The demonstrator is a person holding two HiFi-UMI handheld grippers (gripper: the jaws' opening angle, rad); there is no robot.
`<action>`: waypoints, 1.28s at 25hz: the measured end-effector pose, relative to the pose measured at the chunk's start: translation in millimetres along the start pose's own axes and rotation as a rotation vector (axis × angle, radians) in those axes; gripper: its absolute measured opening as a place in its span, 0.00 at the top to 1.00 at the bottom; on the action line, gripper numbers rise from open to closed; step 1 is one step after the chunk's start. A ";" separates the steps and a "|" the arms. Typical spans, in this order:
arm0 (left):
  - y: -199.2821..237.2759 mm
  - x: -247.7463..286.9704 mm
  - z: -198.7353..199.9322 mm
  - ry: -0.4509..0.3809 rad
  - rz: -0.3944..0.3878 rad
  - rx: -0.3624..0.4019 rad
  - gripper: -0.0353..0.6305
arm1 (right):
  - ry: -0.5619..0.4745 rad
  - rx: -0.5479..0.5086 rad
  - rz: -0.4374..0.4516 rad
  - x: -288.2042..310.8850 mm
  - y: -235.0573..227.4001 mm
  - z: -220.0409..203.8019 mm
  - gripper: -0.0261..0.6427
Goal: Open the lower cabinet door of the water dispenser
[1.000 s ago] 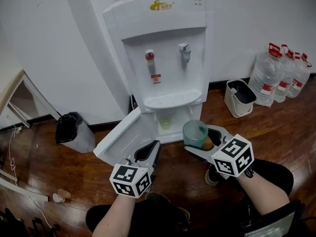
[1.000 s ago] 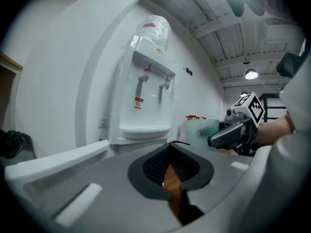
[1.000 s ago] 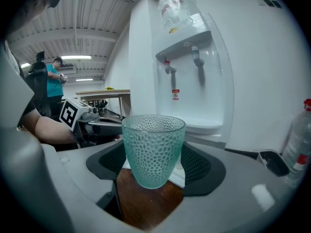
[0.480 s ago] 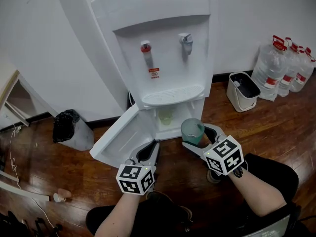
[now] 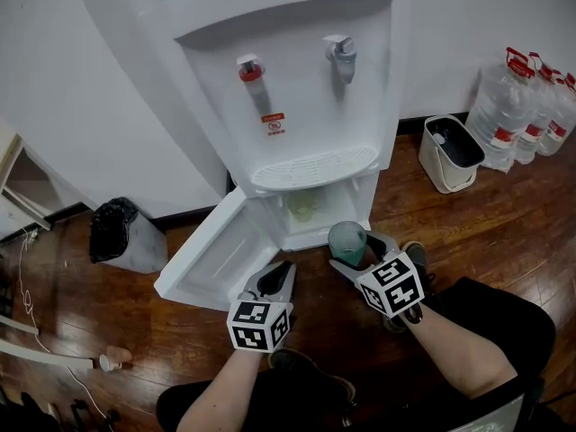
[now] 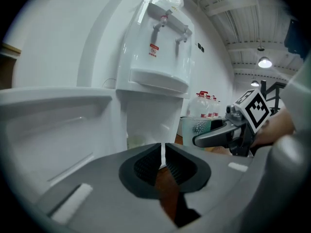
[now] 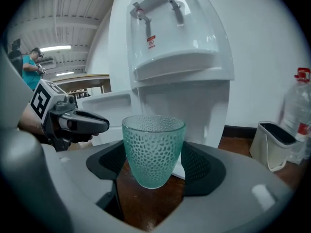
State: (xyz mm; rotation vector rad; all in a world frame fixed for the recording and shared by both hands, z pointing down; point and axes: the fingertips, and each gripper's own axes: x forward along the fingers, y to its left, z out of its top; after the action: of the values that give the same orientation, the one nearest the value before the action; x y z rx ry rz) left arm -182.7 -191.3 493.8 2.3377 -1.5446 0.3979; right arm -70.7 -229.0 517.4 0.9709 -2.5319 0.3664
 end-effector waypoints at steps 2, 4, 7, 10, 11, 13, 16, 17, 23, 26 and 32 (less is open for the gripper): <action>5.4 6.4 -4.6 0.011 0.026 -0.006 0.82 | 0.006 0.015 -0.015 11.5 -7.3 -9.2 0.43; 12.0 10.2 -6.9 0.026 0.079 -0.021 0.82 | 0.010 0.033 -0.031 23.0 -13.9 -17.4 0.43; 11.1 18.7 -1.2 0.027 0.116 0.001 0.82 | 0.013 0.056 -0.060 38.4 -24.7 -25.4 0.43; 14.3 32.2 1.8 0.017 0.127 0.004 0.82 | 0.011 0.071 -0.088 50.4 -35.0 -29.3 0.43; 17.3 36.5 0.2 0.017 0.135 0.001 0.82 | 0.010 0.072 -0.094 53.6 -36.5 -30.8 0.43; 23.4 44.7 -4.5 0.014 0.146 -0.017 0.82 | 0.009 0.071 -0.102 59.5 -37.7 -33.8 0.43; 30.7 58.5 -11.6 0.002 0.150 -0.056 0.82 | 0.007 0.065 -0.115 70.4 -42.0 -39.0 0.43; 32.1 63.3 -15.1 0.006 0.151 -0.063 0.82 | 0.008 0.064 -0.120 74.6 -44.4 -41.4 0.43; 41.0 86.6 -35.6 0.046 0.175 -0.081 0.82 | 0.016 0.057 -0.181 98.6 -63.5 -55.5 0.43; 47.8 95.9 -40.2 0.047 0.207 -0.101 0.82 | 0.008 0.084 -0.201 107.4 -72.7 -60.4 0.43; 58.6 115.0 -47.7 0.056 0.216 -0.118 0.82 | -0.017 0.091 -0.224 128.2 -84.9 -63.3 0.43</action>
State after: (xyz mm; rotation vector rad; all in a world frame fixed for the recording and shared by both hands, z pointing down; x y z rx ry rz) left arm -195.9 -289.9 588.8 2.0619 -1.7493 0.4064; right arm -82.3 -340.6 640.2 1.2824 -2.4063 0.4098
